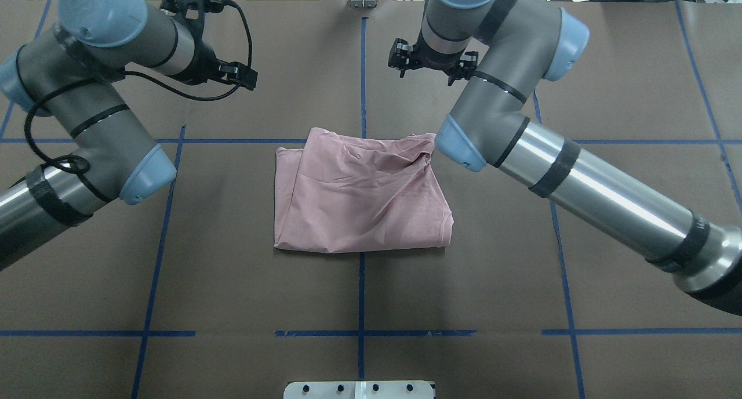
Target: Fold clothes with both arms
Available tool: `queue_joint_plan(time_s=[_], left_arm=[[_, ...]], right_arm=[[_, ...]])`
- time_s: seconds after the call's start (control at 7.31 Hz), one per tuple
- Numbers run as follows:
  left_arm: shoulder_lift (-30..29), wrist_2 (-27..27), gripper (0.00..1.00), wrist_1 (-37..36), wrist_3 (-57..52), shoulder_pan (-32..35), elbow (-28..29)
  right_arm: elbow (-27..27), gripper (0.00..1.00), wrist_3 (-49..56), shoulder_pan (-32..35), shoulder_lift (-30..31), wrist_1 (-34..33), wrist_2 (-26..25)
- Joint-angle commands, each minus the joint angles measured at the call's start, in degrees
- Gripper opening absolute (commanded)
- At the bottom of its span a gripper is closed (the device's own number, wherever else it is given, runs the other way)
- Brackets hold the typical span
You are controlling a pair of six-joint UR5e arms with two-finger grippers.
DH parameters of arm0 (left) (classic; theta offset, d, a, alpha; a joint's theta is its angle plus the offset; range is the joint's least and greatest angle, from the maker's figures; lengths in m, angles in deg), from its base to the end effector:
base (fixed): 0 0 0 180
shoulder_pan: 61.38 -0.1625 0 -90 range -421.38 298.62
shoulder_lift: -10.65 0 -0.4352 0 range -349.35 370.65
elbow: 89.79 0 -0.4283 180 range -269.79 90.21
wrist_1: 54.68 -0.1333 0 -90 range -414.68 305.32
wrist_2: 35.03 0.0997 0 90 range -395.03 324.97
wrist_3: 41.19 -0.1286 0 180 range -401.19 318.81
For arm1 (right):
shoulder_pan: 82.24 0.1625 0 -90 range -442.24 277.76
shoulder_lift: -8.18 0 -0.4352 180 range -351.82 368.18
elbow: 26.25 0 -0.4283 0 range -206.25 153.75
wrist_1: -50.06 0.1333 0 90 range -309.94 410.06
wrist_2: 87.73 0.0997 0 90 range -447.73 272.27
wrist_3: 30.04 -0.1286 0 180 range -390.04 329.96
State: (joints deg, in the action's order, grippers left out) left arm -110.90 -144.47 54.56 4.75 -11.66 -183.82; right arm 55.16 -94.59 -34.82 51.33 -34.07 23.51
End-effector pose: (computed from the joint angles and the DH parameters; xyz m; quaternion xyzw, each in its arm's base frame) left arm 0.4046 -0.6174 0.2725 0.2288 0.4195 0.0344 0.8778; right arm -0.4834 -0.6542 0.2115 0.0819 -0.3985 0.1056 0.9074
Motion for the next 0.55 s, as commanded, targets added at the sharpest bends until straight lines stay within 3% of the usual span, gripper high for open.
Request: queue_joint_plan(time_s=[0.0,0.14,0.27,0.41], left_arm=[[3.23,-0.68,1.00,-13.71,-9.93,4.04,-12.08],[5.86,-5.30,1.00,-19.62,-19.82,10.25,-16.49],[10.24,-8.91,1.00,-21.68,-34.71,18.40,-17.40],[14.28,-11.04,1.00,-21.79,-48.17,26.40,-16.28]], right_arm=[[16.49,1.00,15.68,7.73,9.80,-12.46,6.24],[24.59,1.00,28.73,14.48,16.12,-20.11,10.53],[27.72,1.00,43.22,21.94,21.84,-24.63,14.23],[27.49,1.00,56.94,28.63,27.64,-25.28,16.01]])
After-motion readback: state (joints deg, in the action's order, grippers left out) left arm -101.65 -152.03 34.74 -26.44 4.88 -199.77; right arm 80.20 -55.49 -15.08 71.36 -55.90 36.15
